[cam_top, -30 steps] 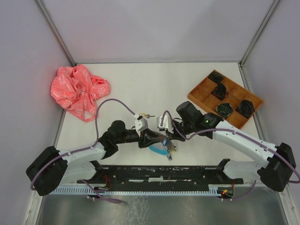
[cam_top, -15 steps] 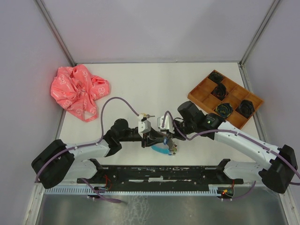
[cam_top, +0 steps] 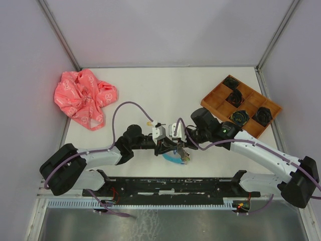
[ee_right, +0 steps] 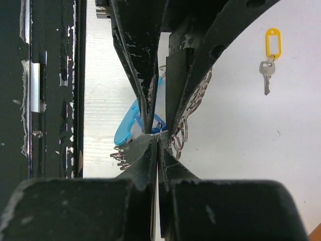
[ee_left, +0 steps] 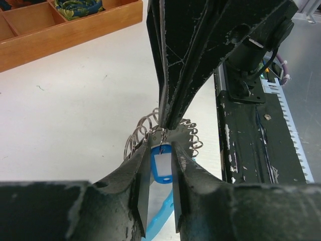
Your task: Put the keys on the keyring
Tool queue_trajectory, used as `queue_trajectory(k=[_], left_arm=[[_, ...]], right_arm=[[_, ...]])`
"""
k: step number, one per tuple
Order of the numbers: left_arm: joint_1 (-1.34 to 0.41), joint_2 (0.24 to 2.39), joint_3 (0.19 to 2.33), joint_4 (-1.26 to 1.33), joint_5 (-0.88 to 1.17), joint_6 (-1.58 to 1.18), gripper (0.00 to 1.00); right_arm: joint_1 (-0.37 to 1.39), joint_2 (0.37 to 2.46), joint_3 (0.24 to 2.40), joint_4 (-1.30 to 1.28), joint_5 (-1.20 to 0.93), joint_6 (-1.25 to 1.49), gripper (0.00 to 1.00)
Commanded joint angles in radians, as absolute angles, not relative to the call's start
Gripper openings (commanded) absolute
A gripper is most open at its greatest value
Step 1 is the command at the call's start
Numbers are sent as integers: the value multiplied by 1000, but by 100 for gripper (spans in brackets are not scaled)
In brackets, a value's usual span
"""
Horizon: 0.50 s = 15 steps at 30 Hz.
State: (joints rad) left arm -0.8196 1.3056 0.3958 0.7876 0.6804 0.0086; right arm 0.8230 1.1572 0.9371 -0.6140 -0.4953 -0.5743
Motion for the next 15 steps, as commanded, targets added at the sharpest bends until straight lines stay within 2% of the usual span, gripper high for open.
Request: queue_trajectory(k=[1,3,7,15], left_arm=[[-822,1321,442,818,676,31,26],[-822,1330,448,816,684,23,22],[-822,1346,453,809,692,6,3],[-822,1351,421,809,668,-95,3]], right_arm=[[828,1126,956,-545,-532,-570,1],[828,1127,954,-540,-534,-568,1],[829,1122,947,-527,-525,-561,1],[828,1057,883,-409,-477,-490,1]])
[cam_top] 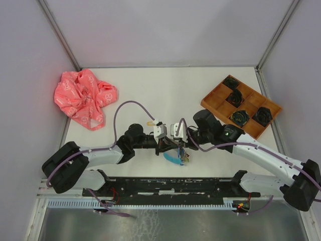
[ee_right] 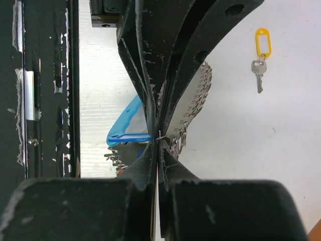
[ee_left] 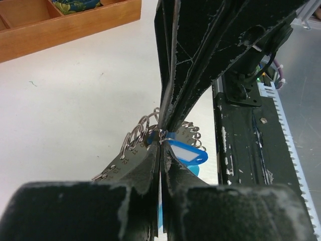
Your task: Put the keys on the keyring
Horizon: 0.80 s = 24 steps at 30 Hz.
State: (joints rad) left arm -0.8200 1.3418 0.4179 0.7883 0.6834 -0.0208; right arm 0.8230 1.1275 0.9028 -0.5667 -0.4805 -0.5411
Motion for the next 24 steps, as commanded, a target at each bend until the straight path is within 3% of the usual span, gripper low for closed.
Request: queue_trajectory(k=[1,12,20,24], left_arm=[[-822,1353,413,810,665,-117,3],[-819,1413,334,970,641,-434,3],[-816,1546,291,1313,645,-681,3],[-793,1521,276,1246,635,-638,3]], right_arm=[[828,1048,868,-388,-471,-479,1],[828,999,750,-145,-515,-404,1],[828,1017,646,51,-520,-301,1],[828,1007,613,32,-469,-275,1]])
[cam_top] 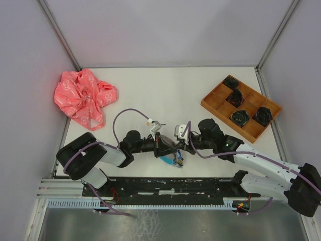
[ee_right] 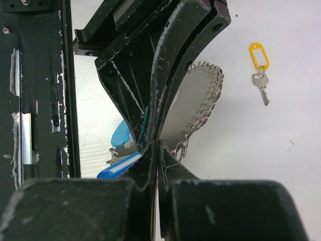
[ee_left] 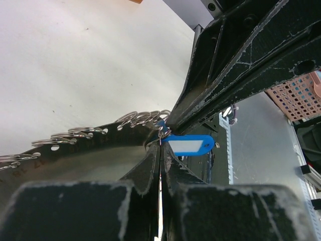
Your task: Put the keys on the keyring
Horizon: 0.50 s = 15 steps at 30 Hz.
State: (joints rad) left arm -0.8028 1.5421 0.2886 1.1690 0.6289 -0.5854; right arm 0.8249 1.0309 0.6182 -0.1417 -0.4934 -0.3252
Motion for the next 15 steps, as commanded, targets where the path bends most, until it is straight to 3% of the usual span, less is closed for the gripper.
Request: queue_trajectory(k=[1,7,15], left_arm=[[-790,1491,282,1198,635,-607,3],[-791,1358,363,778,603,-362,3],[-791,1388,437,598,638,-243,3]], right_arm=[[828,1001,606,16,-455,-273,1],[828,1056,620,-84,-435,-230,2],[828,1198,666,-127,-405,-153,3]])
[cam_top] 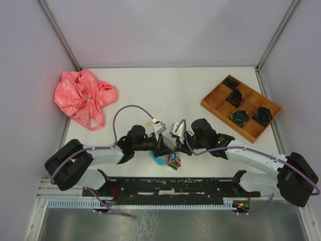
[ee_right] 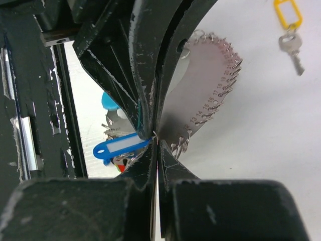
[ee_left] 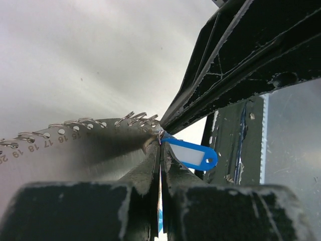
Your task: Put the keys on the keyring
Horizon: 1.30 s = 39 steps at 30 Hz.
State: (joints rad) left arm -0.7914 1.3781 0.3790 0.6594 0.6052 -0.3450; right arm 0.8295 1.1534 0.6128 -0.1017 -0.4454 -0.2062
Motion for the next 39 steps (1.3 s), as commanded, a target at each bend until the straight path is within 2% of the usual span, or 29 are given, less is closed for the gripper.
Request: queue_trajectory(k=[1,10,20,29,39], left_arm=[[-791,1397,438,598,643,-241,3],[-790,1460,448,599,661,-245,3],[-791,1468,437,598,656,-249,3],[-791,1428,439,535,663,-223,3],[-792,1376,443,470,680,-174,3]], right_arm=[[828,1205,669,-132,-400,-149,3],[828,1295,689,-181,-377,-90,11],[826,1324,659,-111,-453,-81,27],[823,1275,591,-40,-580,-342,42],[822,1271,489,161,-608,-491,45]])
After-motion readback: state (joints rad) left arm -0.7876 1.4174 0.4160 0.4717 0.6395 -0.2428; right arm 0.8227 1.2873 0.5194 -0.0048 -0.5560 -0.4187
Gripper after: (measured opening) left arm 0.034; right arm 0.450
